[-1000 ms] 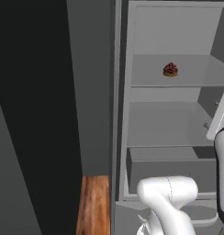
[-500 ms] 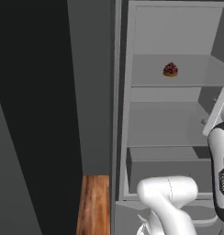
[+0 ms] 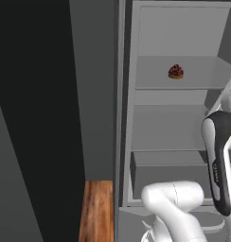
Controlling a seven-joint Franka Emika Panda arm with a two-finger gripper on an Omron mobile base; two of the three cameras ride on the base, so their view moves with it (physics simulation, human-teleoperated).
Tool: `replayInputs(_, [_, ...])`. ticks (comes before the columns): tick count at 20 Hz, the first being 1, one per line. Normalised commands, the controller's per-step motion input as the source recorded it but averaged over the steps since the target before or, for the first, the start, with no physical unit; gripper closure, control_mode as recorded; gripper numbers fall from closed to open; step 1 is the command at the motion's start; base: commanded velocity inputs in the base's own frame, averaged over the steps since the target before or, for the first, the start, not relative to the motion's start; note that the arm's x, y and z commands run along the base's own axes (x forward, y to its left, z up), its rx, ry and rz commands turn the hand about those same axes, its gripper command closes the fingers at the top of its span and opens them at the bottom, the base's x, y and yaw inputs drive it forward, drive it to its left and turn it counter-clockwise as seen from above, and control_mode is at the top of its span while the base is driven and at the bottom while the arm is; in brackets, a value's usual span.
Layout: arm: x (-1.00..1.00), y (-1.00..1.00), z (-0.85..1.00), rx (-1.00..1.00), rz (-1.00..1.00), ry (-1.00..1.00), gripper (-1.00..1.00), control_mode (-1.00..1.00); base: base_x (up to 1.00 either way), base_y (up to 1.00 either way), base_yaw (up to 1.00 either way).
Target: Take the cake and cupcake from the fridge and place them on the empty tray on the dining counter.
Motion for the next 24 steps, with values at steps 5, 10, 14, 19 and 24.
replayInputs(5, [0.00, 0.05, 0.23, 0.28, -0.20, 0.03, -1.00, -1.00, 0.00, 0.00, 0.00])
replayInputs(10, [0.00, 0.28, 0.00, 0.34, -0.42, -0.11, -1.00, -1.00, 0.00, 0.00, 0.00])
replayInputs(14, [-0.03, 0.13, 0.00, 0.36, -0.45, -0.20, -1.00, -1.00, 0.00, 0.00, 0.00])
replayInputs(19, [-0.04, -0.05, 0.11, 0.47, -0.20, -0.09, -1.00, -1.00, 0.00, 0.00, 0.00])
replayInputs(24, [0.01, -0.16, 0.23, 0.36, 0.20, 0.06, -1.00, -1.00, 0.00, 0.00, 0.00])
